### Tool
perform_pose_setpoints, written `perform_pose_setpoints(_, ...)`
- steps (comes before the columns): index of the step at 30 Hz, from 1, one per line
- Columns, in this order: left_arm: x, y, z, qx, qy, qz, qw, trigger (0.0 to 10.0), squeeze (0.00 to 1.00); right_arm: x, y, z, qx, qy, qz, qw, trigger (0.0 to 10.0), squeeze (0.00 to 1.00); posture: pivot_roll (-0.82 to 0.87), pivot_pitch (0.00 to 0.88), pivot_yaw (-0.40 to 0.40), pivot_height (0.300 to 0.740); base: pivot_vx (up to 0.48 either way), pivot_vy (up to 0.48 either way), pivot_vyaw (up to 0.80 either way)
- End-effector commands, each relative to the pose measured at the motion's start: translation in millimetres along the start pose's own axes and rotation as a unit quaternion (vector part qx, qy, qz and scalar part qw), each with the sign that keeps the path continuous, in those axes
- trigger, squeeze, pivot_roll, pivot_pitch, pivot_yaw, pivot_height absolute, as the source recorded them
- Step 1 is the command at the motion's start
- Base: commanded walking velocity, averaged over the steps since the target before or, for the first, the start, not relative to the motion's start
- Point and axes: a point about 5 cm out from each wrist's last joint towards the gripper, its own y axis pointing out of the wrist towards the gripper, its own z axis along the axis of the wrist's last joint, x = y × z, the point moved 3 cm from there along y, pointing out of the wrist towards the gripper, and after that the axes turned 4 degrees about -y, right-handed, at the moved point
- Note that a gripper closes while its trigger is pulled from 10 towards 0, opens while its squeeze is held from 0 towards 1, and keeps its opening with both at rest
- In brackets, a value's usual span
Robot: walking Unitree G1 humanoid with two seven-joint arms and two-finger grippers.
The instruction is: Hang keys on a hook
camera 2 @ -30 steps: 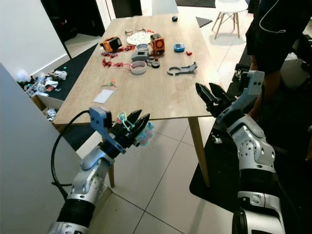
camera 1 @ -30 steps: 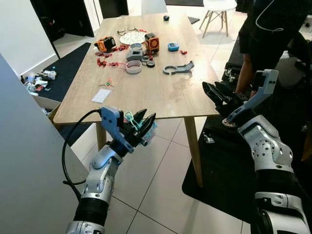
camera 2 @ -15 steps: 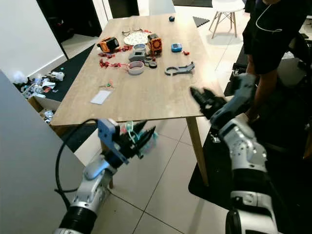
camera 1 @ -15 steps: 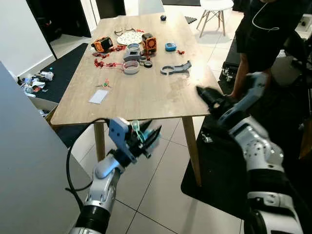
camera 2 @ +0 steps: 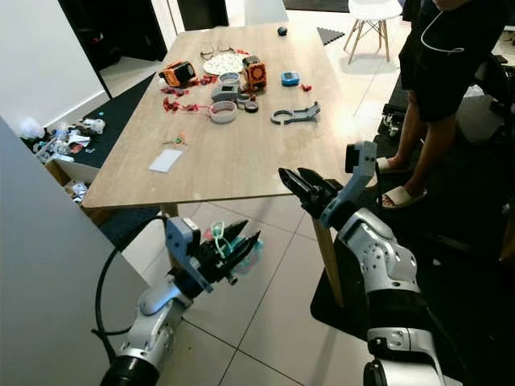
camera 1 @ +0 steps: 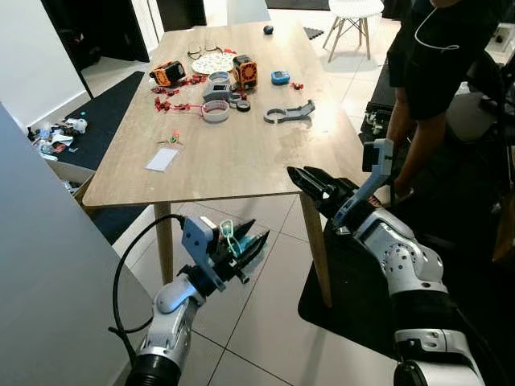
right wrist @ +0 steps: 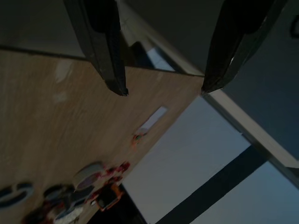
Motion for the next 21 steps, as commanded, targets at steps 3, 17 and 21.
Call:
perform_pose_setpoints(3, 4.1, -2.7, 2, 0.0, 0.003, -0.025, 1.0, 10.0, 0.0, -12.8, -1.9, -19, -0.03, 0.035, 0.049, 0.998, 10.0, 0.0, -0.13, 0.07, 0.075, 0.74, 0.0, 0.0, 0.0)
perform_pose_setpoints(17, 14.9, 5.1, 9, 0.014, 0.007, -0.057, 0.998, 10.0, 0.0, -32.8, -7.8, -30, -0.031, 0.1, 0.119, 0.987, 10.0, 0.0, -0.13, 0.072, 0.071, 0.74, 0.0, 0.0, 0.0)
perform_pose_setpoints(21, 15.1, 5.1, 9, 0.012, 0.009, -0.062, 0.998, 10.0, 0.0, -41.3, -9.9, -35, -0.036, 0.116, 0.147, 0.982, 10.0, 0.0, -0.13, 0.07, 0.07, 0.74, 0.0, 0.0, 0.0)
